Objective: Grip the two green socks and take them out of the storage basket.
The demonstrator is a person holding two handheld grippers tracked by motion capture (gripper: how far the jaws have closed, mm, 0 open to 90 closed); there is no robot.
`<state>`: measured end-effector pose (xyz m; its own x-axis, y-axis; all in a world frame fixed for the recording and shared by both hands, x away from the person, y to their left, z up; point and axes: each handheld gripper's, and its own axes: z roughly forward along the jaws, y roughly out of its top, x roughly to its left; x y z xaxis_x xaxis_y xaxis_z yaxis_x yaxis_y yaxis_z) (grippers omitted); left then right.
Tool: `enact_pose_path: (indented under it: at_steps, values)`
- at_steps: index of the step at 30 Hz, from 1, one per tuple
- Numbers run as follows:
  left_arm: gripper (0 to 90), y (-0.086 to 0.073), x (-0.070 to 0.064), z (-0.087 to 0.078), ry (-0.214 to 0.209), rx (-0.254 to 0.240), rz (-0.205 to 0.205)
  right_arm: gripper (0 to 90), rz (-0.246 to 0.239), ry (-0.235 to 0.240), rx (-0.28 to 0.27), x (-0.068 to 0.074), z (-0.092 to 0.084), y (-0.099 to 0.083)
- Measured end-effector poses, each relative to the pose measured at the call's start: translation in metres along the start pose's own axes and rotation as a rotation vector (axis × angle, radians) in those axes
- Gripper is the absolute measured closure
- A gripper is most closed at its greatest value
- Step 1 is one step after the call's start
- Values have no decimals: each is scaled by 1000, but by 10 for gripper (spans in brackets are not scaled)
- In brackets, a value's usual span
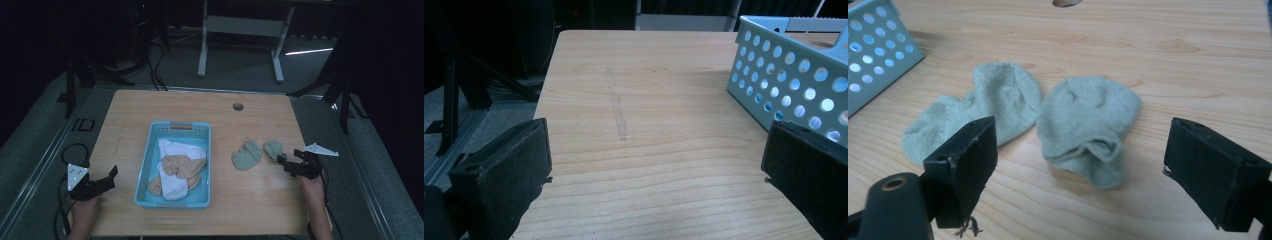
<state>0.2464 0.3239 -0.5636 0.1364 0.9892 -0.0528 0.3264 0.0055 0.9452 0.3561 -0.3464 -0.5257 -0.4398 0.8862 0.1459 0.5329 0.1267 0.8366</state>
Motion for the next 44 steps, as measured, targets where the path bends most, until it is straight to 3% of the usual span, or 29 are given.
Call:
enact_pose_path:
  at_steps: [3,17,30,39,44]
  values:
    - [0,0,0,0,0,0,1,136,2,-26,-8,-4,-9,-8]
    - [0,0,0,0,1,0,1,135,7,-61,29,-13,-25,-33]
    - [0,0,0,0,-3,1,2,135,-4,-63,57,-8,-30,-48]
    - [0,0,1,0,-5,1,1,136,6,-69,39,-8,-33,-53]
    - [0,0,1,0,-6,1,1,137,-18,-70,50,-5,-32,-54]
